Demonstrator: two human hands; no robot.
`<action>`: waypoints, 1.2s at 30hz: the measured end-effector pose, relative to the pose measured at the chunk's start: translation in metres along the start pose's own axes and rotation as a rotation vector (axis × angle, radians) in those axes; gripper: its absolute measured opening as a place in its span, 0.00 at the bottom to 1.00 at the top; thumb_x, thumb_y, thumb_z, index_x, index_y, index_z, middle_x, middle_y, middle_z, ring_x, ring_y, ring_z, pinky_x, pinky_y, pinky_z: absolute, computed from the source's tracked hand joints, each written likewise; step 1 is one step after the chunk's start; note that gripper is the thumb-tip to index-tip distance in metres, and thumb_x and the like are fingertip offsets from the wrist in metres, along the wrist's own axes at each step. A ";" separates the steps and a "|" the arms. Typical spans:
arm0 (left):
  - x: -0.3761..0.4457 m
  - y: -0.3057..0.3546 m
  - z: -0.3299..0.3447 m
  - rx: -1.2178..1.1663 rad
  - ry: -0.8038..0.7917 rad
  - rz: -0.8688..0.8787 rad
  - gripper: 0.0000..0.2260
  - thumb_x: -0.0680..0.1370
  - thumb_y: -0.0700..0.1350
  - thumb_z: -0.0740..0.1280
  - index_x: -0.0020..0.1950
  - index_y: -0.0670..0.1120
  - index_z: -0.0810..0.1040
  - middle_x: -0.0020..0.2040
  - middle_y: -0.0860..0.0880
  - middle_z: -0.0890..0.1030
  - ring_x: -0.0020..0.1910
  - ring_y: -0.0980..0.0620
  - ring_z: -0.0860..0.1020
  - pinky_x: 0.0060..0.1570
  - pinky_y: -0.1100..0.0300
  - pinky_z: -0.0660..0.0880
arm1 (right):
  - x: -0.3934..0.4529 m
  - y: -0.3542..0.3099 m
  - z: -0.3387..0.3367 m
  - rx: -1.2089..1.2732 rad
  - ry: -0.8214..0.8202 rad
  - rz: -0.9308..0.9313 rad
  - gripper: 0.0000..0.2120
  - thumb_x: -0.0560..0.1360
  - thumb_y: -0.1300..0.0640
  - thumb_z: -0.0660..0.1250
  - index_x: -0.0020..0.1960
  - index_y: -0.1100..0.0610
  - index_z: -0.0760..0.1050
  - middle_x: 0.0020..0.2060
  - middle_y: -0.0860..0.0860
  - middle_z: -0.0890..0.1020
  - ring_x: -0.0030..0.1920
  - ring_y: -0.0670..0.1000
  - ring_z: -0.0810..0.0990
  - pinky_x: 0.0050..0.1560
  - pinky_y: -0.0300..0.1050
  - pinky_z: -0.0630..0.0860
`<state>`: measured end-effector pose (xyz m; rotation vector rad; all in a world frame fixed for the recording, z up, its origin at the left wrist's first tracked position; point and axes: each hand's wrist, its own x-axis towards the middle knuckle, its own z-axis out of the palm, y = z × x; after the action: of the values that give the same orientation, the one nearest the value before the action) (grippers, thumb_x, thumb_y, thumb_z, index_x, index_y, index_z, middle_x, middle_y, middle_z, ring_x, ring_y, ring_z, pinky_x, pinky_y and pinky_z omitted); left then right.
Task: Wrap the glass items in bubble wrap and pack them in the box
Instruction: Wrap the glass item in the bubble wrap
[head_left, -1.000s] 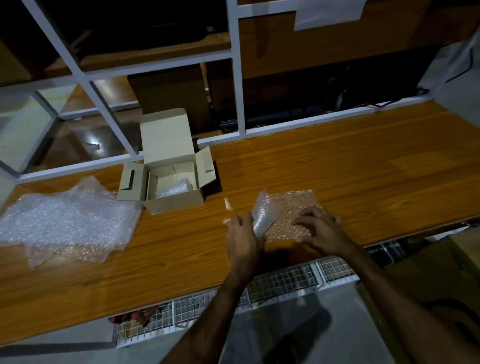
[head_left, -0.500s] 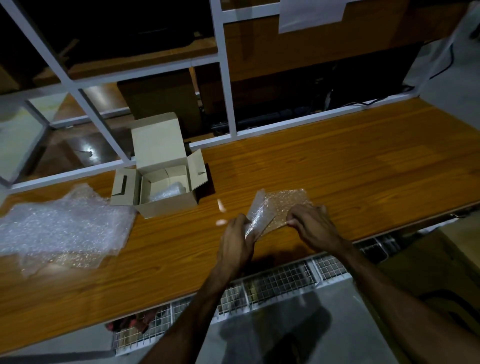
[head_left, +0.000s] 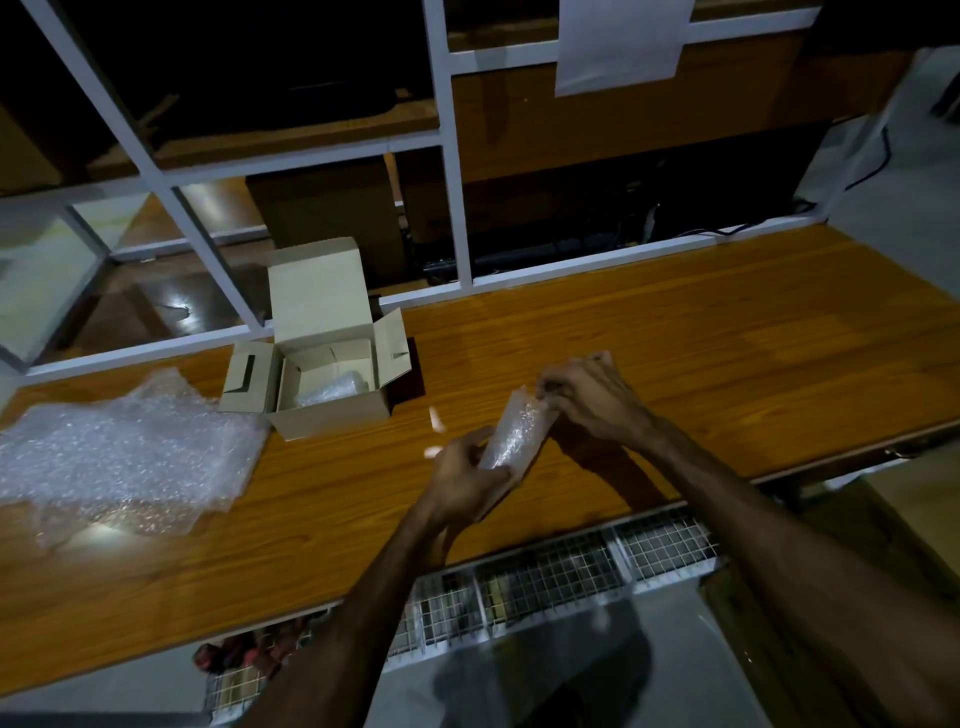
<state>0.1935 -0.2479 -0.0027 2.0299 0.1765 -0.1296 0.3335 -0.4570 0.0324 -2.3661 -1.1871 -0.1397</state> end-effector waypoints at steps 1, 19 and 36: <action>0.001 0.001 -0.001 -0.062 -0.008 -0.007 0.30 0.78 0.43 0.76 0.79 0.49 0.71 0.61 0.50 0.83 0.47 0.55 0.85 0.47 0.52 0.85 | 0.006 -0.001 -0.005 0.010 0.007 -0.002 0.04 0.79 0.55 0.71 0.51 0.48 0.80 0.47 0.39 0.84 0.52 0.46 0.78 0.52 0.46 0.55; 0.004 0.031 -0.034 -0.668 -0.123 -0.036 0.31 0.77 0.30 0.71 0.77 0.51 0.71 0.64 0.41 0.85 0.59 0.42 0.85 0.52 0.51 0.84 | 0.074 -0.034 -0.048 0.012 0.080 0.098 0.28 0.64 0.38 0.78 0.58 0.43 0.70 0.55 0.46 0.76 0.58 0.50 0.75 0.65 0.66 0.70; -0.003 0.029 -0.023 -0.735 0.157 0.075 0.34 0.73 0.35 0.78 0.76 0.53 0.72 0.67 0.46 0.83 0.64 0.47 0.83 0.60 0.42 0.82 | 0.076 -0.081 -0.020 0.241 0.349 0.506 0.50 0.71 0.55 0.81 0.82 0.46 0.53 0.57 0.47 0.79 0.45 0.49 0.82 0.33 0.44 0.79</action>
<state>0.1966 -0.2406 0.0335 1.3093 0.2095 0.1301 0.3192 -0.3701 0.1029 -2.2298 -0.4012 -0.2131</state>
